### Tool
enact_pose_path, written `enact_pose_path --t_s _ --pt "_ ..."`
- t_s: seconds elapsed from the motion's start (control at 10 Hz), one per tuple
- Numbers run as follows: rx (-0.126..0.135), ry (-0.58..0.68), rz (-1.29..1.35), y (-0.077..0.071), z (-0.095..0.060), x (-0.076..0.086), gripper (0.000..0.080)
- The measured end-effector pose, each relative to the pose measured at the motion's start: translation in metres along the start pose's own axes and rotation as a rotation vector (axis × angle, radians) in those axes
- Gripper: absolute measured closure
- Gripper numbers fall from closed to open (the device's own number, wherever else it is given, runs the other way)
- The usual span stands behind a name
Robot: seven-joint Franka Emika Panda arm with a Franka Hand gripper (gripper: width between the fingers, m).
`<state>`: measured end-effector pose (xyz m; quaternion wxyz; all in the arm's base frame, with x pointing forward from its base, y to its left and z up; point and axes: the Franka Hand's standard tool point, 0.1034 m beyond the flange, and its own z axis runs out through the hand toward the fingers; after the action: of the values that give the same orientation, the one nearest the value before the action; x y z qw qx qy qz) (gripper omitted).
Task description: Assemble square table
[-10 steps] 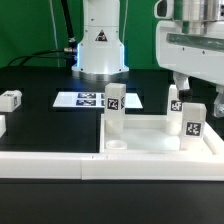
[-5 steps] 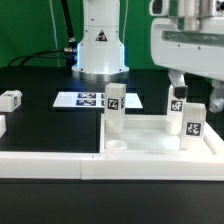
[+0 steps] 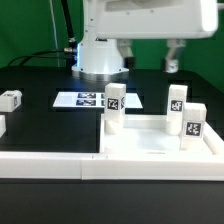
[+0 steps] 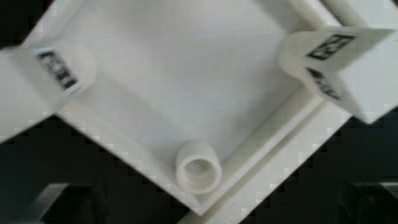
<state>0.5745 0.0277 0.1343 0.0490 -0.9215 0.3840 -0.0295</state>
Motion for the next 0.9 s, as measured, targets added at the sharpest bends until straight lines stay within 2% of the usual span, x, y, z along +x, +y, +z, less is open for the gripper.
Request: enact_pose_path --t_s 0.6,0.7,0.8,0.9 --pt "-0.002 0.0 -0.411 0.001 0.001 0.001 0.0151" --pt "-0.006 -0.013 -0.566 0.022 0.001 0.005 0.0151" --pt "-0.012 -0.031 -0.653 0.05 0.002 0.007 0.0151" --pt "-0.019 -0.041 -0.811 0.089 0.004 0.009 0.0151"
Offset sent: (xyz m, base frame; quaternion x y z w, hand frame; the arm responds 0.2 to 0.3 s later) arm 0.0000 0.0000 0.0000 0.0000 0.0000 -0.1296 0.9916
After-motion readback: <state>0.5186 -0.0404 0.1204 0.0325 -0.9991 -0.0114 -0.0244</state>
